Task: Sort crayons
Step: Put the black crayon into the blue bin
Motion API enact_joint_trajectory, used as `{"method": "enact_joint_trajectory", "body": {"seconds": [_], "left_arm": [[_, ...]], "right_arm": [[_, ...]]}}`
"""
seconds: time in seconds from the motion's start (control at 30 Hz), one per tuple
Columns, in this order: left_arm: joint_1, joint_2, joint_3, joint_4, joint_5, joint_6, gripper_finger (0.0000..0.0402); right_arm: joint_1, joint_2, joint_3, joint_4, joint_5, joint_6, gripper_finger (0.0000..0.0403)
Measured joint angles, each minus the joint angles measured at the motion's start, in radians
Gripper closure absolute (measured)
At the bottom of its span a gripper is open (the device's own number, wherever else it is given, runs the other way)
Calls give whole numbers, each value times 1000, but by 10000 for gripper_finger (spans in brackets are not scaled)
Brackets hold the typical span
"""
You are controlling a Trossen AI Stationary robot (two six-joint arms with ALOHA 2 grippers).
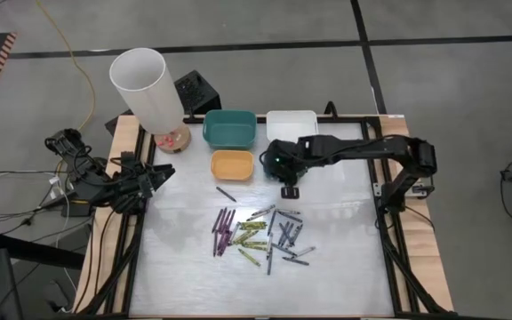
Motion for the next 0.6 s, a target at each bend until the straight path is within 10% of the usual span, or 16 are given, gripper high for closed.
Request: {"method": "enact_joint_trajectory", "body": {"seconds": [0.6], "left_arm": [[0, 0, 0, -21, 3, 0, 176]], "right_arm": [[96, 3, -33, 231, -26, -25, 349]]}}
